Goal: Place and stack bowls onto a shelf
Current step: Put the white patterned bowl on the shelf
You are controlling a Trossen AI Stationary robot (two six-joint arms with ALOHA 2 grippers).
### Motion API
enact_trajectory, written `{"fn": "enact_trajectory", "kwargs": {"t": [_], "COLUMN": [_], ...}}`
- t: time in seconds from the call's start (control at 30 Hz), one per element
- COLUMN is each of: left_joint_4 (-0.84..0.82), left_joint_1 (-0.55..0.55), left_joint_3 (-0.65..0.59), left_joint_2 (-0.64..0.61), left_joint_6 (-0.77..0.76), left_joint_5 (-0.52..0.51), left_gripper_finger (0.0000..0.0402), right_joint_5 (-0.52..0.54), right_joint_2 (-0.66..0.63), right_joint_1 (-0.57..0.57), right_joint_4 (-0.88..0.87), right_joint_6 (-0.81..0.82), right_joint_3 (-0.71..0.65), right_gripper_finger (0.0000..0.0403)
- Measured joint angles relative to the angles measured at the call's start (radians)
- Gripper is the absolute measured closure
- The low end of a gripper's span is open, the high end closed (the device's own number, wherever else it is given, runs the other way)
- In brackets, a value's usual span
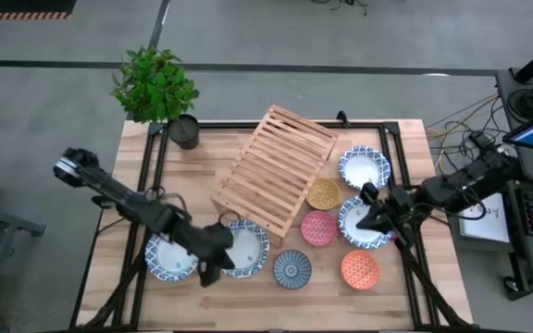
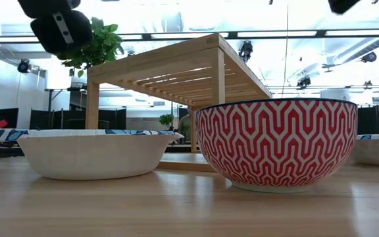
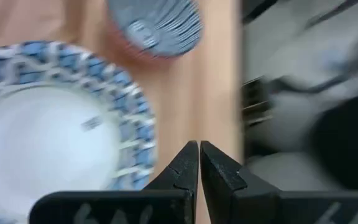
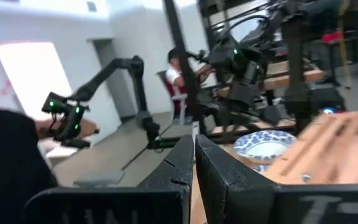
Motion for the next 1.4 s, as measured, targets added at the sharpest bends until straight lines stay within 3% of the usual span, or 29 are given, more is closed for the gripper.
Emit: {"fn": "enact_trajectory", "kwargs": {"t": [0.23, 0.4, 0.67, 0.83, 1.1, 1.4], "left_joint_4": [-0.429, -0.674, -0.759, -0.77, -0.77, -0.725], "left_joint_1": [-0.128, -0.162, -0.162, -0.162, -0.163, -0.164], "left_joint_3": [0.329, 0.542, 0.76, 0.805, 0.782, 0.765], "left_joint_2": [0.271, 0.465, 0.677, 0.716, 0.72, 0.721], "left_joint_6": [0.05, 0.003, 0.035, 0.015, -0.012, -0.028], "left_joint_5": [-0.256, -0.326, -0.373, -0.355, -0.354, -0.374], "left_gripper_finger": [0.0402, 0.0402, 0.0371, 0.0319, 0.023, 0.0217], "right_joint_5": [0.001, 0.009, 0.01, 0.01, 0.01, 0.01], "right_joint_2": [0.09, 0.102, 0.097, 0.092, 0.093, 0.093], "right_joint_1": [0.109, 0.164, 0.208, 0.22, 0.22, 0.219], "right_joint_4": [0.001, 0.011, 0.006, 0.002, -0.003, -0.004], "right_joint_6": [-0.057, -0.115, -0.113, -0.128, -0.13, -0.139], "right_joint_3": [0.086, 0.114, 0.111, 0.111, 0.11, 0.103], "right_gripper_finger": [0.0394, 0.0394, 0.0394, 0.0394, 0.0394, 0.0394]}}
